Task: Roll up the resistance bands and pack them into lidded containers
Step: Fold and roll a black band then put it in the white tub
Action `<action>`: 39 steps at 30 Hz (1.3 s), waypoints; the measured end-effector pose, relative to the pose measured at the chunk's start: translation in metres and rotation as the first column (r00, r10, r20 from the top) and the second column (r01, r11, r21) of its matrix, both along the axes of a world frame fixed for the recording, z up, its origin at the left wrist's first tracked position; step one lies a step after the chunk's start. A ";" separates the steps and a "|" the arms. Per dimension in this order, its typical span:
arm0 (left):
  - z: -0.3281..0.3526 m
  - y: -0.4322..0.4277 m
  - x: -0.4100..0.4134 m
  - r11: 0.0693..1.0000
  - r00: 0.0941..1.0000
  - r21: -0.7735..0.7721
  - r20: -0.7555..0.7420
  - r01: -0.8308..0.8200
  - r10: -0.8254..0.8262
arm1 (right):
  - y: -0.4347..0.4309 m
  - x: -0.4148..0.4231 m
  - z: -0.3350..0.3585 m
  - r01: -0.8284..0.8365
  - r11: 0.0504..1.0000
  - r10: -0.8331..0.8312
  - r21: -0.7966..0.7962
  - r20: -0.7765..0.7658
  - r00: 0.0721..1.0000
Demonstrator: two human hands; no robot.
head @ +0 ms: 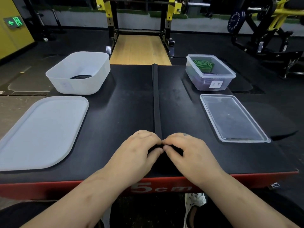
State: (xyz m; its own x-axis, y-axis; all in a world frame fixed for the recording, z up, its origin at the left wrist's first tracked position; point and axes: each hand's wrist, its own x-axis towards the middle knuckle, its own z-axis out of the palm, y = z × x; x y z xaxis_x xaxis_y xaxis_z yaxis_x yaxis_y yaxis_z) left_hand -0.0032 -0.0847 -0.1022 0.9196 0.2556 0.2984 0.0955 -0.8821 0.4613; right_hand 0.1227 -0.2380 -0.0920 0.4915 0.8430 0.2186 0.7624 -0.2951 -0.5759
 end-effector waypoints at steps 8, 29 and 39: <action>0.002 -0.001 -0.002 1.000 1.000 -0.019 -0.006 -0.015 0.015 | 0.005 0.005 0.000 -0.011 1.000 0.011 -0.028 0.008 1.000; -0.002 0.005 0.009 0.995 0.996 -0.053 -0.026 -0.083 0.081 | 0.012 0.015 0.001 -0.024 0.997 0.027 -0.072 0.044 0.999; 0.000 -0.007 -0.014 0.993 0.997 -0.092 -0.023 -0.074 0.073 | 0.000 0.013 0.005 -0.155 0.984 0.158 -0.090 0.027 0.987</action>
State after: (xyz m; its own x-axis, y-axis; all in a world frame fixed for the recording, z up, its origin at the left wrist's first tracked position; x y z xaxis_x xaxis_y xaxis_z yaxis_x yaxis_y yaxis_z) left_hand -0.0174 -0.0921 -0.1026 0.9026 0.3485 0.2527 0.1680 -0.8257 0.5385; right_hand 0.1353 -0.2377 -0.0875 0.3454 0.9256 0.1551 0.8221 -0.2186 -0.5258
